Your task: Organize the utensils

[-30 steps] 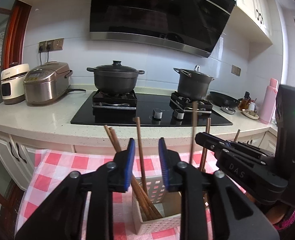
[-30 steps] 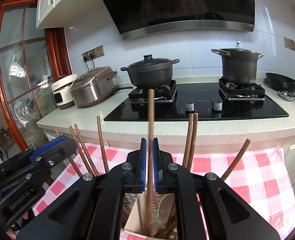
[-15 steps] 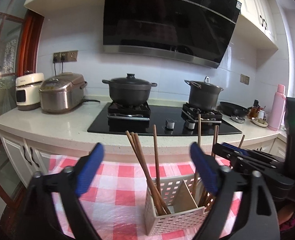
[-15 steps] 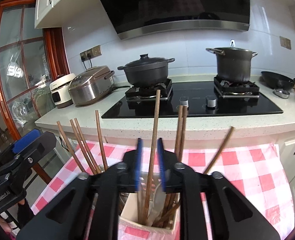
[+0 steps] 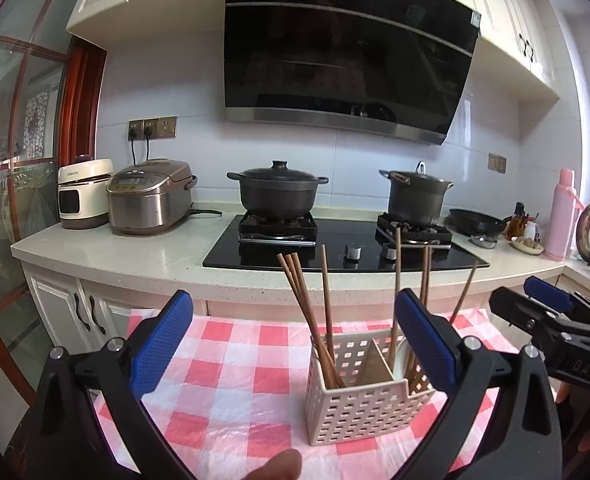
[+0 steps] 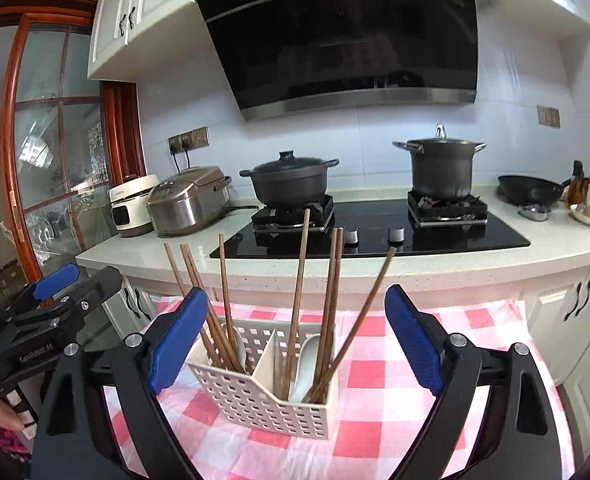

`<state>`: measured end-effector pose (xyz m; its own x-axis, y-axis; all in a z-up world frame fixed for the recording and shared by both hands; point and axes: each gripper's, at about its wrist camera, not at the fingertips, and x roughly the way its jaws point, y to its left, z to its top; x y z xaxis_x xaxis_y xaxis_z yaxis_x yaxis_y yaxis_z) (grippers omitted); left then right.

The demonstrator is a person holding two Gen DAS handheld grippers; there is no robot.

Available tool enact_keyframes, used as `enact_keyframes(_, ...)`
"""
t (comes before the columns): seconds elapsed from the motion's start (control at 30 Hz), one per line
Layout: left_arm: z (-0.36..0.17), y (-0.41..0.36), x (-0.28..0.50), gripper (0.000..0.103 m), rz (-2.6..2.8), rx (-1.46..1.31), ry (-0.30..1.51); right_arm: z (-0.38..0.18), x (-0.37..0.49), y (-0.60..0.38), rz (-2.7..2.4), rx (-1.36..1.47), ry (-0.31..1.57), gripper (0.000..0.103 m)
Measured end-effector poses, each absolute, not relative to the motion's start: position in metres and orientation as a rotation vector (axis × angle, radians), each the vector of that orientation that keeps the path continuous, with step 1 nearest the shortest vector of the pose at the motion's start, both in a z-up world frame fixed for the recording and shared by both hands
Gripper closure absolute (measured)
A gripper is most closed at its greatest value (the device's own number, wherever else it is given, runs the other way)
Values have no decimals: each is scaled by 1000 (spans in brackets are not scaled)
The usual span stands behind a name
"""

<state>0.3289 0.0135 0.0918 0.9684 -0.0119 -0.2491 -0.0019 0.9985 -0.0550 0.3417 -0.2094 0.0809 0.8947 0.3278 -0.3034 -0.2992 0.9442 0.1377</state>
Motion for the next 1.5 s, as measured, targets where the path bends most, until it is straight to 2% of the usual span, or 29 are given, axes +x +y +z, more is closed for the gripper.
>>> enact_keyframes(0.57, 81, -5, 262, 5, -40, -20, 305, 72, 280, -237, 287, 124, 359, 18)
enact_keyframes(0.93, 62, -14, 241, 5, -31, -7, 334, 59, 251, -226, 289, 60, 379, 18)
enact_keyframes(1.5, 68, -22, 215, 5, -12, 0, 310, 62, 228, -235, 245, 74, 364, 18)
